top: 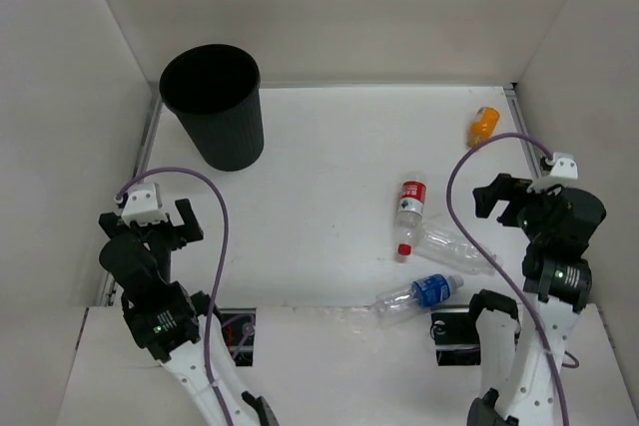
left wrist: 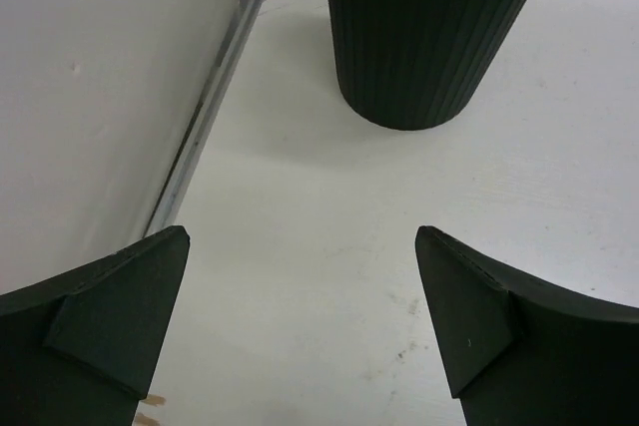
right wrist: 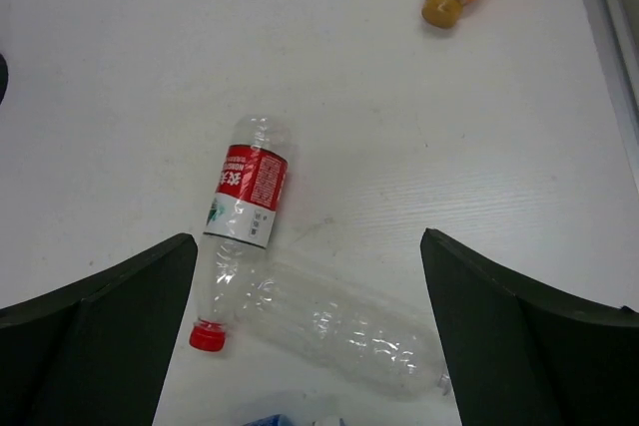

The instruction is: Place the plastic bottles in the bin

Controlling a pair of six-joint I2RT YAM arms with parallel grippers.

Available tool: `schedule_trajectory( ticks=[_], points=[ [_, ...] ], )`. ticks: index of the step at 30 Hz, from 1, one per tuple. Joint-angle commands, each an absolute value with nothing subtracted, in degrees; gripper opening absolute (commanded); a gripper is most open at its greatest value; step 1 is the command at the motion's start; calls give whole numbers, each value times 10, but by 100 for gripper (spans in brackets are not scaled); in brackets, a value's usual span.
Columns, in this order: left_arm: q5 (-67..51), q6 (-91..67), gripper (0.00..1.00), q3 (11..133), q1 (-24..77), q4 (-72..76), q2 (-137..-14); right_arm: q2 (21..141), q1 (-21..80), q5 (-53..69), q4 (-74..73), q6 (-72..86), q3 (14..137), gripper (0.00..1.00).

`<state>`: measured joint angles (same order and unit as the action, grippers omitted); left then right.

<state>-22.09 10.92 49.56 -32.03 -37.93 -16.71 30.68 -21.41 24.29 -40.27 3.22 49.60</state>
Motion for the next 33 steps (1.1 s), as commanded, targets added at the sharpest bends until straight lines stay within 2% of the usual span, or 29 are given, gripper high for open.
schedule_trajectory(
  ticks=[1,3,9,15,24,27,30,33],
  points=[
    [-293,35,100,476,-362,-377,-145,222,-220,259,-378,33,483,100],
    [-326,-2,100,469,-379,-380,-131,187,-230,271,-374,51,483,100],
    [-419,-73,100,454,-426,-369,-114,217,-252,296,-341,111,497,100],
    [-435,-105,100,443,-425,-378,-102,174,-254,325,-425,169,455,100],
    [-438,-130,100,439,-424,-380,-71,207,-255,381,-355,188,420,100],
    [-449,-131,100,435,-423,-378,-69,270,-245,410,-293,171,467,100],
    [-451,-135,100,432,-423,-374,-69,413,-245,300,-270,125,596,100],
    [-451,-141,100,429,-421,-367,-69,611,-241,187,-343,78,745,100]
  ],
)
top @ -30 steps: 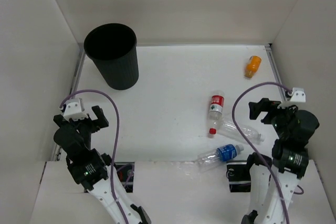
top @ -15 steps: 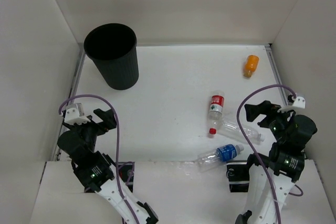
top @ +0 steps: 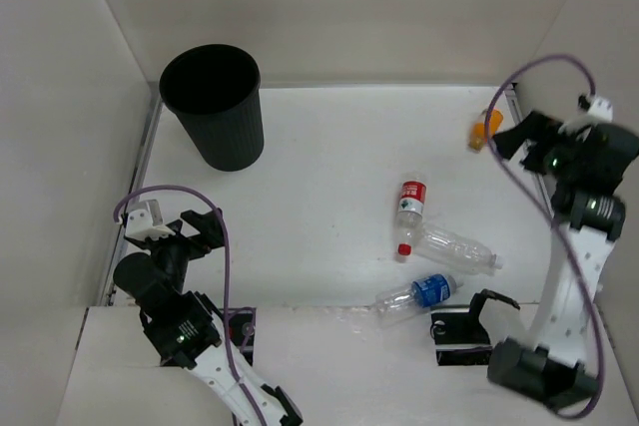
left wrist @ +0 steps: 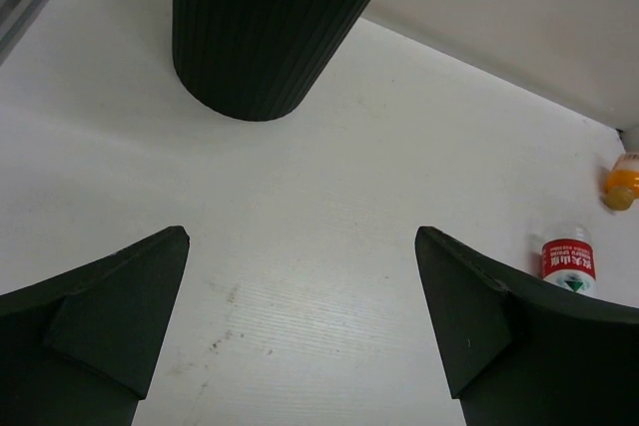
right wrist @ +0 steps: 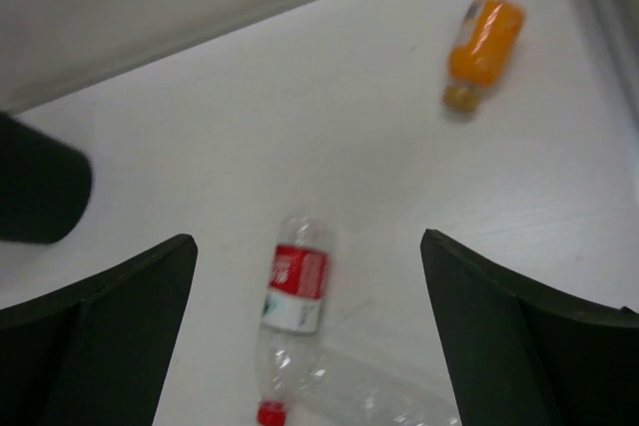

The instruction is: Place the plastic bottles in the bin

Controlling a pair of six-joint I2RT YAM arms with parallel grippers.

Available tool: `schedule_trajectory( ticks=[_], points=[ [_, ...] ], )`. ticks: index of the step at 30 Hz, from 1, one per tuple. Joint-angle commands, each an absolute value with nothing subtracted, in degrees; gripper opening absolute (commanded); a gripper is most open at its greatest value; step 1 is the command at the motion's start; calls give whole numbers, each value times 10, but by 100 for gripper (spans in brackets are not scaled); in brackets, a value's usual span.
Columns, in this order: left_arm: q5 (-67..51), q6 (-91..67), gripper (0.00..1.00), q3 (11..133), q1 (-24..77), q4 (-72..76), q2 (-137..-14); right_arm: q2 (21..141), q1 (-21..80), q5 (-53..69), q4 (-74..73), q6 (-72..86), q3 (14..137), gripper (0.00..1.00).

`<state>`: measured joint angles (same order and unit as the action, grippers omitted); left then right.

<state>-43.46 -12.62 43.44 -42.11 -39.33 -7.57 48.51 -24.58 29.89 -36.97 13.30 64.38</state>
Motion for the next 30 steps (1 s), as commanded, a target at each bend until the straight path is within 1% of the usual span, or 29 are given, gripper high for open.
schedule_trajectory(
  ticks=[1,2,4,7,8,10,12,16,20,22,26,28,30],
  points=[
    [-451,-141,100,429,-421,-367,-69,685,-236,172,-370,52,792,100],
    [-452,-141,100,428,-421,-366,-69,749,-234,163,-387,28,832,100],
    [-453,-142,100,428,-421,-365,-70,853,-239,150,-395,11,901,95],
    [-453,-142,100,428,-421,-365,-70,957,-247,112,-412,20,988,97],
    [-453,-142,100,428,-421,-366,-70,959,-247,106,-412,14,991,100],
    [-453,-142,100,428,-422,-366,-69,952,-228,84,-368,-3,982,99],
    [-454,-142,100,429,-426,-367,-69,944,-206,70,-373,-10,983,99],
    [-454,-142,100,430,-434,-369,-67,882,-177,96,-348,3,928,100],
    [-454,-142,100,430,-444,-368,-67,837,-158,91,-334,16,884,100],
    [-455,-142,100,429,-447,-367,-67,810,-157,96,-323,18,843,100],
    [-456,-142,100,429,-447,-367,-66,762,-160,103,-254,-3,716,100],
    [-456,-142,100,429,-445,-367,-67,764,-170,96,-210,-26,671,100],
    [-456,-142,100,429,-441,-367,-69,779,-181,95,-182,-36,651,100]
  ],
)
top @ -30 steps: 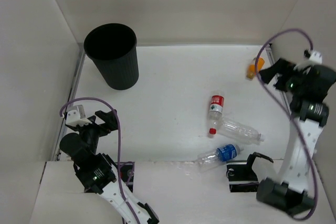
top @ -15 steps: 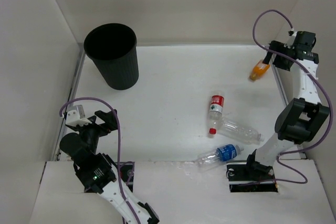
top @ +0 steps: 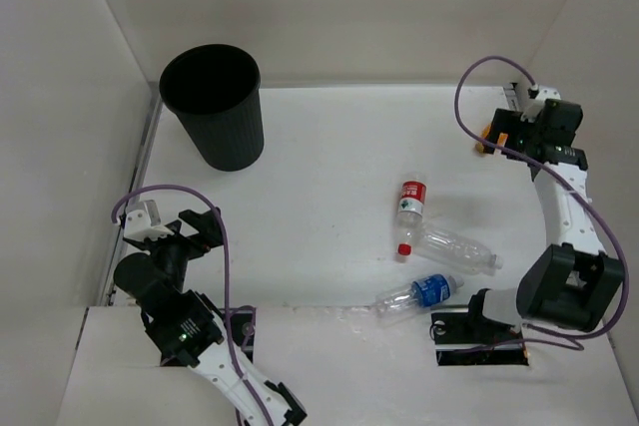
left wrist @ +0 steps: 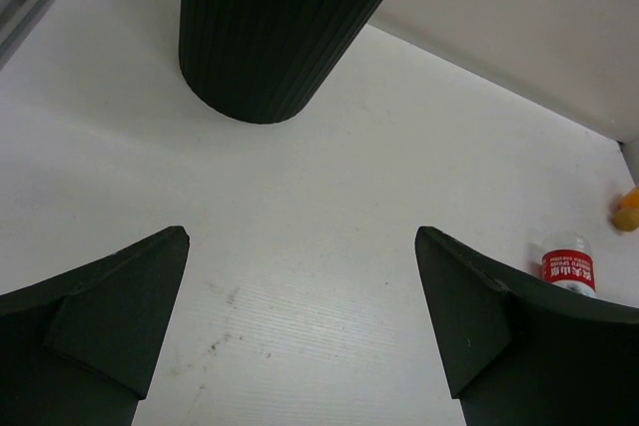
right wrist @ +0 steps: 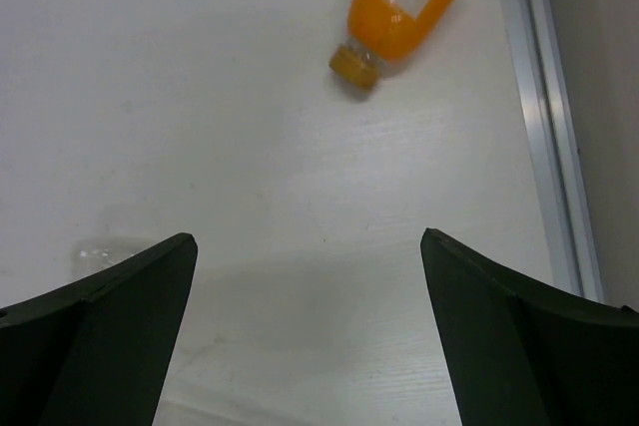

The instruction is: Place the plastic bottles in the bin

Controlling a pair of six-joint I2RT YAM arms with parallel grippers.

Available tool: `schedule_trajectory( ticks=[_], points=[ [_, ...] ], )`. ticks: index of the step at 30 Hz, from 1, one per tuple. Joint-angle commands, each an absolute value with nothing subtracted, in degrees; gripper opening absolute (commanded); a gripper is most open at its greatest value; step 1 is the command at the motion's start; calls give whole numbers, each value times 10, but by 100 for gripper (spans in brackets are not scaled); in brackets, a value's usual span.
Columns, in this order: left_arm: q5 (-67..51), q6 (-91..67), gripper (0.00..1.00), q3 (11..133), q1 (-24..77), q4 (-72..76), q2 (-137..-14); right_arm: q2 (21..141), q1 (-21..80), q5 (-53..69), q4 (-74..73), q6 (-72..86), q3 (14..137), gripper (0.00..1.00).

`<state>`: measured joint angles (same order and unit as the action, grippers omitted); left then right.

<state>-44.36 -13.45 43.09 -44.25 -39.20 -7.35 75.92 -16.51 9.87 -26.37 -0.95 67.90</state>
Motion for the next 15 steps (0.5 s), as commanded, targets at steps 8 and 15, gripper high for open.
schedule_trajectory(
  ticks=[8,15],
  points=[
    [-456,-142,100,429,-433,-367,-69,853,-189,93,-111,27,680,100],
    [-456,-141,100,432,-433,-372,-69,940,-196,120,-117,163,732,96]
  ],
)
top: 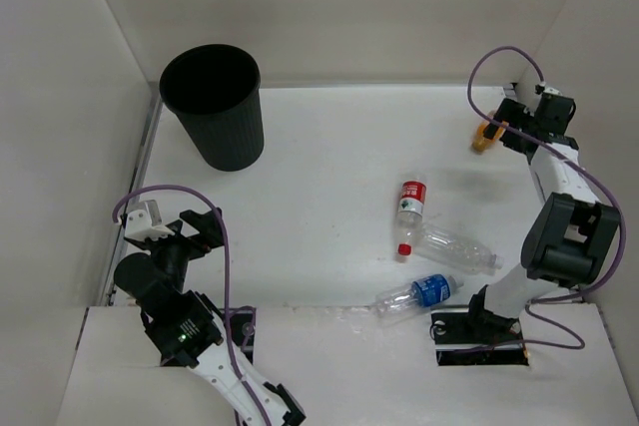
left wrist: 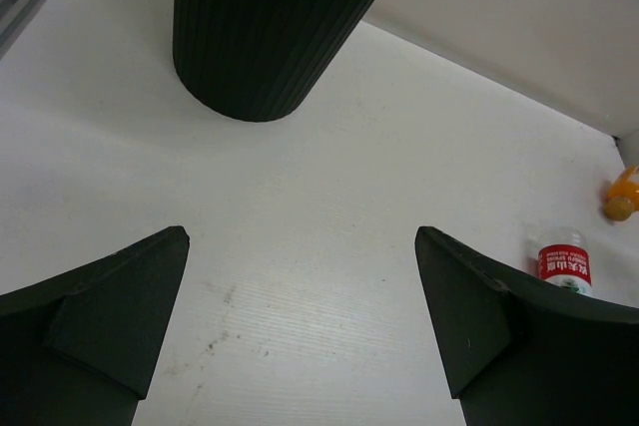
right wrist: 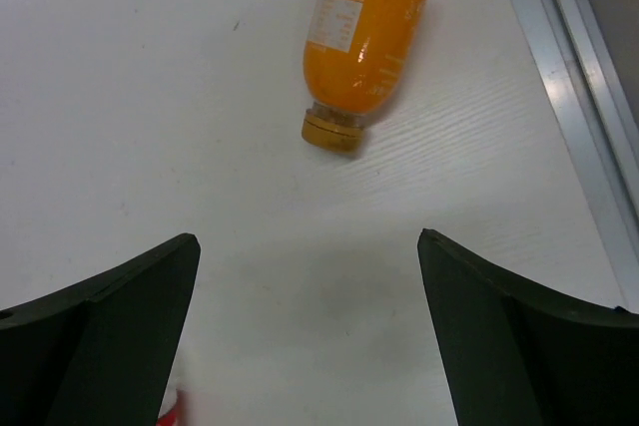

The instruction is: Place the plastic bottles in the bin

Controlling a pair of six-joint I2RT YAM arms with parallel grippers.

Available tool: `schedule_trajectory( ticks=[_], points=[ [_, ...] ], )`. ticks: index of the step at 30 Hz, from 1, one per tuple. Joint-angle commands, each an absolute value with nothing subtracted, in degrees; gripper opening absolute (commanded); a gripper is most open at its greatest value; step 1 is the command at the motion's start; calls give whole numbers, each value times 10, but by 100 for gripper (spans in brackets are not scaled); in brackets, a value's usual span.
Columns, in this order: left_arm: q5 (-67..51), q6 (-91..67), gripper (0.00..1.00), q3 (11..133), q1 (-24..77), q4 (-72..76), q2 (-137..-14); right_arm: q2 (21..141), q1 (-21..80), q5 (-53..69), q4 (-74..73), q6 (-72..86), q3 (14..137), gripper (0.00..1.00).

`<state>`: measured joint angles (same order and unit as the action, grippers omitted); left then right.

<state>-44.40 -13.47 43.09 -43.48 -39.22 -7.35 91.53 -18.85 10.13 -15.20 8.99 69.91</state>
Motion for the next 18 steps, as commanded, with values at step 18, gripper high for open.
schedule_trajectory(
  ticks=[18],
  points=[
    [-462,-141,100,431,-443,-370,-75,1119,-187,73,-129,114,908,93]
  ],
)
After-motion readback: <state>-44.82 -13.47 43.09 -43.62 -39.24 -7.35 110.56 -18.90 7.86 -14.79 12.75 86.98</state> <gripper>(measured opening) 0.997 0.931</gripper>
